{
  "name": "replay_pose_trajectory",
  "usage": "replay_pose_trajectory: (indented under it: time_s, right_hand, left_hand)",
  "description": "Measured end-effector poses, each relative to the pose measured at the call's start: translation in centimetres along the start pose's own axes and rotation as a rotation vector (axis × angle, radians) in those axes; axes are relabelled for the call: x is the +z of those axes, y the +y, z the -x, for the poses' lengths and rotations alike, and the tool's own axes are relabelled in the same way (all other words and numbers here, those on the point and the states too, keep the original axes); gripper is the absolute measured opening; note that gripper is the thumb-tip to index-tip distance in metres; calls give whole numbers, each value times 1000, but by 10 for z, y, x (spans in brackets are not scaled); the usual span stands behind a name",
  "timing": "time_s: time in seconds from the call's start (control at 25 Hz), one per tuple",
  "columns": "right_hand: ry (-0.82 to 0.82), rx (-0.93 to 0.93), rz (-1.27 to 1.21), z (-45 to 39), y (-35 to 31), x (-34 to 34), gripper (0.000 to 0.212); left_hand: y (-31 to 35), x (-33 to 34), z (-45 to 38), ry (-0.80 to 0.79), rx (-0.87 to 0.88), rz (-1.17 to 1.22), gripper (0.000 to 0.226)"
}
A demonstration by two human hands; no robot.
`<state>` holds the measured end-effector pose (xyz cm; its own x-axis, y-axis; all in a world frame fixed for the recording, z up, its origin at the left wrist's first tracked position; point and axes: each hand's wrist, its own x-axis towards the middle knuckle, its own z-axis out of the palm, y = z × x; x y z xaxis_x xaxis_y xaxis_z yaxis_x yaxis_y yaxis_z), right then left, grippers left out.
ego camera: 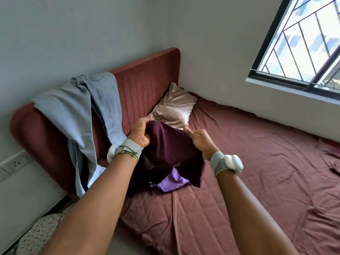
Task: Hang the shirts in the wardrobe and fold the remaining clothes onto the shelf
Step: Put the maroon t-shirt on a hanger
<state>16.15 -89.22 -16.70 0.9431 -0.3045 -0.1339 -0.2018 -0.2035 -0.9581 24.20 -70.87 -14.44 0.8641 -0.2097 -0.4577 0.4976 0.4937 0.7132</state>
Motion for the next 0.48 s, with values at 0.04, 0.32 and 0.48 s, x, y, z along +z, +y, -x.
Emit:
replay_pose_trajectory:
  time_s: [0.04,0.32,0.48]
  right_hand:
    - [7,26,-132,0,-13,3,46]
    - [126,43,-358,-15,-70,18,42]
    - [41,18,-253,-8,-71,6,29]
  left_hand:
    - [1,-2,1,-82,95,4,42]
    - [-30,-6,5,-596,277,-1436,106]
    - [-46,8,6,-130,772,-1542,32]
